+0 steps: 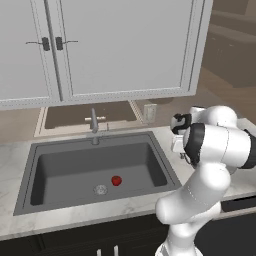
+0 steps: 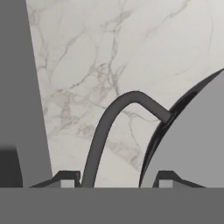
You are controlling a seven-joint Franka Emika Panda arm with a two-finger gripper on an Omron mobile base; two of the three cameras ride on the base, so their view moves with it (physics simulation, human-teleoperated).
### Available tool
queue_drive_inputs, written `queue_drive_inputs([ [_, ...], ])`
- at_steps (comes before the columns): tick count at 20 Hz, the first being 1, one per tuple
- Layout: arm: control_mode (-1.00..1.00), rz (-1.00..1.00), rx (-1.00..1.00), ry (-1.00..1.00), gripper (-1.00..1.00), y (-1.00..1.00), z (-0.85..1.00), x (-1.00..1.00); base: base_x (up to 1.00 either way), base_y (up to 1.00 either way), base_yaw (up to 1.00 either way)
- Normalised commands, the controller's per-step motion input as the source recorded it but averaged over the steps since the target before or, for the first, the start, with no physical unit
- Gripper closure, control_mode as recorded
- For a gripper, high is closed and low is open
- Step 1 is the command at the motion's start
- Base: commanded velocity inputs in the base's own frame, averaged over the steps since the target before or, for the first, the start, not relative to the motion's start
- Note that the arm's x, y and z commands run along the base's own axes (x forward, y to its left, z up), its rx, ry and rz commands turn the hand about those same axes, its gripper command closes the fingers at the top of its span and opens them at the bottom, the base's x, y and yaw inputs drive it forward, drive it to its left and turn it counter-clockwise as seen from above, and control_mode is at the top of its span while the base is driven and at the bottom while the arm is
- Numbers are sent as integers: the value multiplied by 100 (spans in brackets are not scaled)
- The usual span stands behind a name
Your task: Dump the tomato from the pot into the sink. Then turn on the water and wash the tomato. Then turn off the water and put the tomato back in the pot.
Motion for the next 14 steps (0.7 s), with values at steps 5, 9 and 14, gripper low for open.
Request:
queue_drive_inputs([
  [5,-100,3,0,5,100,9,-9,-4,0,0,0],
  [9,-100,2,1,6,-100,16,-9,0,0,0,0],
  [14,-100,1,2,3,-100,4,0,-6,0,0,0],
])
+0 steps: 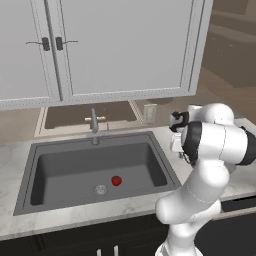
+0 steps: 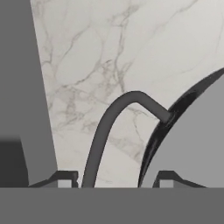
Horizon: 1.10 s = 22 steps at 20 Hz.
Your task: Dump the tomato from the pot into the sink. Then turn on the water and wash the tomato. Then turn off the water and put the tomato back in the pot.
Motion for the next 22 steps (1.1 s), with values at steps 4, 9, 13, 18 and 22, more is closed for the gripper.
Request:
queue_drive_inputs([
  [4,-100,0,0,0,-100,0,0,-23,0,0,0],
  [9,-100,0,0,0,-100,0,8,-36,0,0,0],
  [13,-100,0,0,0,-100,4,36,-12,0,0,0],
  [18,-100,0,0,-7,-100,9,76,-2,0,0,0],
  [22,-100,0,0,-5,-100,17,69,0,0,0,0],
])
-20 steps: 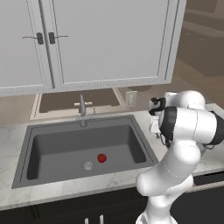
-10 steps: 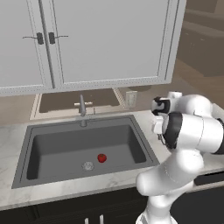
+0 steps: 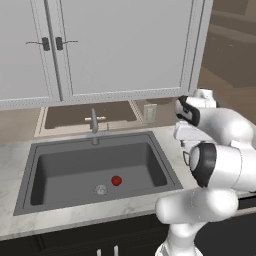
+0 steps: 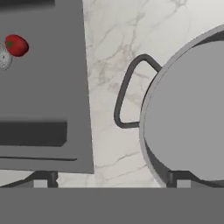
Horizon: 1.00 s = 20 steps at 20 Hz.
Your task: Dump the tomato from the pot into the sink. Then turn on the water and wash the tomato. Then turn off the water and put the tomato back in the pot.
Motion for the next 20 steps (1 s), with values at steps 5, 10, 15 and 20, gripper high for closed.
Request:
queue_drive_inputs([
  [5,-100,0,0,-4,-100,38,32,0,0,0,0],
  [10,-100,5,0,-7,-100,60,2,-6,0,0,0],
  [15,-100,8,0,-13,-100,59,0,-9,0,0,0],
  [20,-100,6,0,-16,-100,54,0,0,0,0,0],
])
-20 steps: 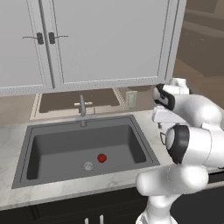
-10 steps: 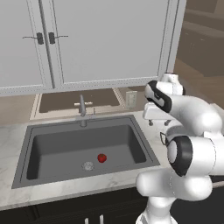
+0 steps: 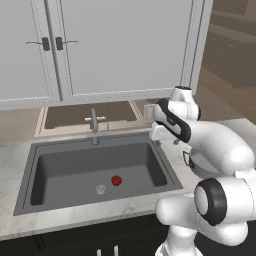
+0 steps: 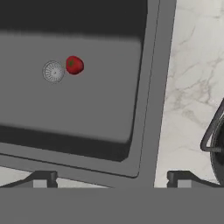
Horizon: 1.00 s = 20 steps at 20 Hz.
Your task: Dump the tomato from the pot into the sink. Then turn on the water and wash the tomato. Then turn off the water and put the tomato back in the pot.
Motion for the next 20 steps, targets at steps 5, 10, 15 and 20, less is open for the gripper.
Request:
queue_drive_inputs([
  [5,-100,4,1,-21,-100,49,0,0,0,0,0],
  [10,-100,1,5,-19,-100,38,0,4,0,0,0],
  [15,-100,0,7,-12,-100,30,0,23,0,0,0],
  [20,-100,0,8,-9,-100,36,1,23,0,0,0],
])
